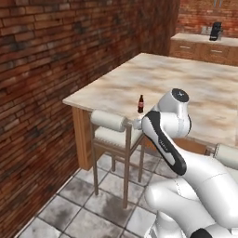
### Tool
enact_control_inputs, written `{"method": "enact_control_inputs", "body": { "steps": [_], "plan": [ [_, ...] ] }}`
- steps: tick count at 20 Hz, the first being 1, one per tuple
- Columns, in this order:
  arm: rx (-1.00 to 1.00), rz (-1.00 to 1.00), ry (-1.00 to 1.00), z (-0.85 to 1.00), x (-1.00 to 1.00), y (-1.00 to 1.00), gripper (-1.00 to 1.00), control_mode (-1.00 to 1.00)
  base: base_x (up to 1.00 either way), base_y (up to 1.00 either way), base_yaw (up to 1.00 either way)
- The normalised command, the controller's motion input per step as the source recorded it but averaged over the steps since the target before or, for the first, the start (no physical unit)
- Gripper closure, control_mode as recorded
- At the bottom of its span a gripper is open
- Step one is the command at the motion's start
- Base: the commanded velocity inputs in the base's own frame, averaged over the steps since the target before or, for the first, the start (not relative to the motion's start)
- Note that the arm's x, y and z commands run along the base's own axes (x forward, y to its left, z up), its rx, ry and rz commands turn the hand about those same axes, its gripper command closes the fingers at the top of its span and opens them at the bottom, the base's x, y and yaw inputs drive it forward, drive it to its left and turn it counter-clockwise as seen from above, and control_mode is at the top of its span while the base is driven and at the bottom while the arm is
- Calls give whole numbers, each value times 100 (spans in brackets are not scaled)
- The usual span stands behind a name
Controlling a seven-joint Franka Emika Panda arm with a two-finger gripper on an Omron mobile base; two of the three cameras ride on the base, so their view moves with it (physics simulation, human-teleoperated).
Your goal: Place the large bottle from the dining counter next to the other large bottle outside the sink, and place the small bottle from the dining counter next to the other small bottle inside the sink.
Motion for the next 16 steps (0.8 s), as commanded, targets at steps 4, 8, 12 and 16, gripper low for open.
{"method": "enact_control_inputs", "body": {
  "steps": [4, 8, 12, 16],
  "plan": [
    [0, 0, 0, 0, 0, 0, -100, 100, 38, -4, -25],
    [0, 0, 0, 0, 0, 0, -100, 100, 56, -2, -20],
    [0, 0, 0, 0, 0, 0, -100, 100, 64, -1, -15],
    [0, 0, 0, 0, 0, 0, -100, 100, 61, 0, -9]
  ]
}}
